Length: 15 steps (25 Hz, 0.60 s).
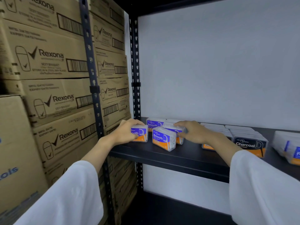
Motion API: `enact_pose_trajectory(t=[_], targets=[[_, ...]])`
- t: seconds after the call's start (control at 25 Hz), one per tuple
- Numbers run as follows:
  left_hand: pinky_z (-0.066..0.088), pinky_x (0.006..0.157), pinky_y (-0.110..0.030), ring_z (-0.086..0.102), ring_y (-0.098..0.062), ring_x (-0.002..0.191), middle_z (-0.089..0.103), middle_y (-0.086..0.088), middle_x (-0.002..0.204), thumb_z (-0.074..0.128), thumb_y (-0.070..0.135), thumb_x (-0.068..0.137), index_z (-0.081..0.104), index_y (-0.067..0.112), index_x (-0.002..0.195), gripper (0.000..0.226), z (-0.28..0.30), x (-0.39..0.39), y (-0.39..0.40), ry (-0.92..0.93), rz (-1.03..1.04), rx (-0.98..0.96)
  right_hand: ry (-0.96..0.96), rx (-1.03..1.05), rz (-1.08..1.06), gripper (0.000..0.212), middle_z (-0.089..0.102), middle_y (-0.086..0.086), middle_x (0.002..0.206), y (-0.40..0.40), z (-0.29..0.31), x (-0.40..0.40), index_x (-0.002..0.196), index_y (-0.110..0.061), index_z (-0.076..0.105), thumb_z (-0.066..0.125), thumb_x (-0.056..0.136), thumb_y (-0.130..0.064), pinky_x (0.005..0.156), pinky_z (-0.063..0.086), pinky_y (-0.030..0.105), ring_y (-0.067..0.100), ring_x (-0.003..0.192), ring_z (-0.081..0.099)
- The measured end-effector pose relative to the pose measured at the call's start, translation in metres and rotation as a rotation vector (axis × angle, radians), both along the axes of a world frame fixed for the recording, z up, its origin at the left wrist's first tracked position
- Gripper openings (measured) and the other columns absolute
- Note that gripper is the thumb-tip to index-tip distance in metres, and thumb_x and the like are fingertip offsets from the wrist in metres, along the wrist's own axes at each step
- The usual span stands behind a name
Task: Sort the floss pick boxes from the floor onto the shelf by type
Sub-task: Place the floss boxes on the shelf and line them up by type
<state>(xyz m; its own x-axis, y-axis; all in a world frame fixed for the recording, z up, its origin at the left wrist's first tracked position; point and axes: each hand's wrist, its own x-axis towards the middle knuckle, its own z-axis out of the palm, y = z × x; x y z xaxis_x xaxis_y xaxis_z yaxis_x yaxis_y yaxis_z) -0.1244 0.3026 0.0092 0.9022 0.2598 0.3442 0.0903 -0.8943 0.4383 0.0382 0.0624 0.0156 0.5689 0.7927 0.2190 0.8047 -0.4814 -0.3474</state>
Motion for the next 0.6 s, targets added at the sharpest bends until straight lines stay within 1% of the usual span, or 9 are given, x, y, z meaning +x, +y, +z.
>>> enact_pose_trajectory(t=[0.08,0.2,0.28,0.32,0.36,0.4,0.44,0.48,0.6], targets=[[0.032,0.09,-0.026,0.037,-0.011,0.116,0.05,0.013,0.119,0.062,0.004,0.082,0.055,0.036,0.118,0.049,-0.007,0.005,0.007,-0.025,-0.011,-0.026,-0.022,-0.014,-0.014,0.048,0.053,0.003,0.138,0.002,0.0,0.002,0.134,-0.024,0.049,0.062,0.089,-0.03,0.105,0.039,0.033,0.022,0.122,0.051],[0.041,0.095,-0.027,0.043,-0.014,0.119,0.053,0.011,0.122,0.066,0.005,0.083,0.055,0.041,0.116,0.05,-0.014,0.023,0.013,-0.07,-0.04,-0.024,-0.02,-0.014,-0.02,0.047,0.055,0.004,0.135,0.002,0.001,0.007,0.131,-0.029,0.05,0.065,0.086,-0.03,0.103,0.042,0.038,0.023,0.117,0.053],[0.04,0.088,-0.013,0.045,-0.011,0.118,0.053,0.006,0.127,0.067,0.006,0.084,0.057,0.034,0.121,0.047,-0.017,0.037,0.011,-0.101,-0.06,-0.016,-0.021,-0.013,-0.012,0.047,0.055,0.003,0.135,0.001,0.001,0.008,0.131,-0.029,0.051,0.065,0.086,-0.029,0.102,0.042,0.037,0.023,0.118,0.053],[0.039,0.083,-0.008,0.046,-0.009,0.117,0.053,0.004,0.128,0.067,0.005,0.084,0.058,0.029,0.122,0.046,-0.018,0.044,0.008,-0.118,-0.077,-0.01,-0.03,-0.013,-0.006,0.047,0.055,0.003,0.135,0.0,0.001,0.009,0.13,-0.029,0.051,0.065,0.085,-0.029,0.102,0.042,0.038,0.023,0.118,0.053],[0.039,0.082,-0.007,0.047,-0.007,0.115,0.054,0.003,0.127,0.067,0.005,0.084,0.059,0.027,0.121,0.044,-0.018,0.052,0.005,-0.132,-0.097,-0.013,-0.039,-0.014,-0.001,0.046,0.055,0.004,0.134,0.0,0.001,0.011,0.13,-0.03,0.051,0.065,0.085,-0.029,0.102,0.043,0.038,0.023,0.118,0.053],[0.041,0.087,-0.012,0.049,-0.008,0.114,0.056,0.003,0.125,0.069,0.006,0.083,0.061,0.026,0.12,0.042,-0.019,0.06,0.001,-0.142,-0.114,-0.017,-0.047,-0.013,0.005,0.046,0.056,0.004,0.134,0.0,0.001,0.013,0.129,-0.031,0.052,0.065,0.085,-0.03,0.102,0.043,0.039,0.023,0.118,0.053],[0.043,0.092,-0.021,0.05,-0.009,0.113,0.058,0.003,0.123,0.071,0.009,0.082,0.061,0.026,0.119,0.041,-0.02,0.066,-0.002,-0.152,-0.133,-0.021,-0.048,-0.013,0.009,0.046,0.056,0.003,0.134,-0.001,0.001,0.014,0.129,-0.032,0.052,0.065,0.085,-0.03,0.102,0.043,0.039,0.023,0.118,0.053],[0.043,0.096,-0.026,0.051,-0.009,0.112,0.059,0.002,0.121,0.073,0.012,0.08,0.062,0.025,0.118,0.041,-0.022,0.071,-0.004,-0.157,-0.144,-0.025,-0.047,-0.012,0.014,0.046,0.055,0.003,0.135,-0.001,0.001,0.015,0.129,-0.032,0.052,0.065,0.085,-0.03,0.102,0.043,0.039,0.022,0.119,0.053],[0.038,0.095,-0.024,0.049,-0.008,0.11,0.058,0.0,0.12,0.074,0.015,0.08,0.062,0.024,0.119,0.041,-0.024,0.079,-0.006,-0.164,-0.144,-0.024,-0.044,-0.008,0.02,0.045,0.055,0.003,0.135,-0.001,0.002,0.016,0.129,-0.032,0.052,0.065,0.085,-0.028,0.102,0.043,0.038,0.022,0.118,0.053]])
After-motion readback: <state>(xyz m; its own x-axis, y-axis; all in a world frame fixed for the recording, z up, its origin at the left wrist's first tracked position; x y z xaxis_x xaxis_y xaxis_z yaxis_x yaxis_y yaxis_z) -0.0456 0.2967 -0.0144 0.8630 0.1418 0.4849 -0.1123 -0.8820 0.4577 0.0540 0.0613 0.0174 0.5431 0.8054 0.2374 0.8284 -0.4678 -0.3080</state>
